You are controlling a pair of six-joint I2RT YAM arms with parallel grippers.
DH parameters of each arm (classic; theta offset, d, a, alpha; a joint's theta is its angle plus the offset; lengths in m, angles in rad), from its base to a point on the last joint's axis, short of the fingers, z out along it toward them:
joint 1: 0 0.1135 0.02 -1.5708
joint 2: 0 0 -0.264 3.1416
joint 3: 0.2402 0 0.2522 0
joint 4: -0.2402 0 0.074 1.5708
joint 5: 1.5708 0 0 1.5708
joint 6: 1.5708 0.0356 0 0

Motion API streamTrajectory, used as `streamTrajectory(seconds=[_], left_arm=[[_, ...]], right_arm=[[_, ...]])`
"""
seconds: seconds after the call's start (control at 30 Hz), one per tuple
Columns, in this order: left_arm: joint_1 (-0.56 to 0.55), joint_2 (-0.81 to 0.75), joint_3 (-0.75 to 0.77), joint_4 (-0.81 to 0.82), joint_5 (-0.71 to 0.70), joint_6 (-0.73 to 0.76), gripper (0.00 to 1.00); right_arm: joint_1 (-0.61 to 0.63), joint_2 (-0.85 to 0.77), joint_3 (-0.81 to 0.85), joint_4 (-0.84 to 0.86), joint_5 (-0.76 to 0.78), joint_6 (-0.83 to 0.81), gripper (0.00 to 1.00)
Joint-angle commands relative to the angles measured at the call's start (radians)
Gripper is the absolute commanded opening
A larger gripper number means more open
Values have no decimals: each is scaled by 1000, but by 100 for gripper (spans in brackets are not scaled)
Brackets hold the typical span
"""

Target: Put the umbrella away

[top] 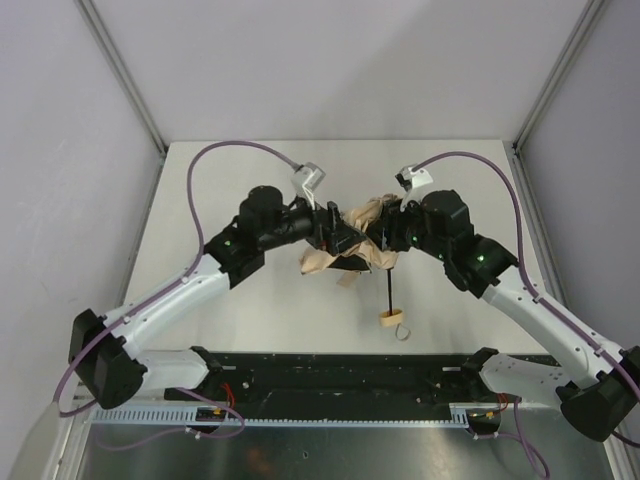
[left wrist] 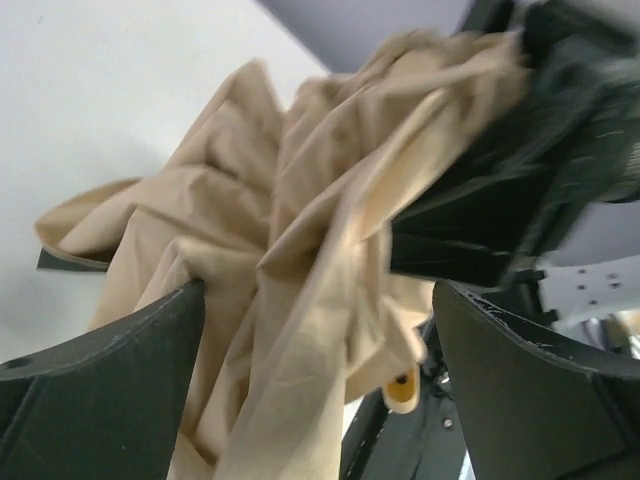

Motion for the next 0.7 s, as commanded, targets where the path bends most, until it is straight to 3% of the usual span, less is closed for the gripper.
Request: streamTrajectory(seconds=[0.0,0.1,0.13,0.27,0.33,0.43,0.57,0.6,0.67], left_arm=[[-35,65,27,-110,-124,95,97],[-43,116,59,-146,-133,110,84],[-44,131,71,-161,-142,118,74],[-3,138,94,-266,-267,168,19],[45,111,68,-276,-250,163,5],[79,83,31,-278,-230,168,1],[90,46,-8,-280,-210,155,2],[91,36,-15,-280,-205,152,8],[93,9,-22,-280,-201,147,34]], right_arm=[[7,-36,88,24,-10,23,0],[6,-44,101,18,-61,31,0],[5,-48,102,18,-82,30,0],[-45,-64,104,-4,-216,1,0],[-112,-63,105,-18,-354,4,0],[-194,-57,105,-13,-542,21,0],[-243,-56,105,22,-637,57,0],[-252,-55,105,34,-646,68,0],[-264,-48,107,51,-640,86,0]])
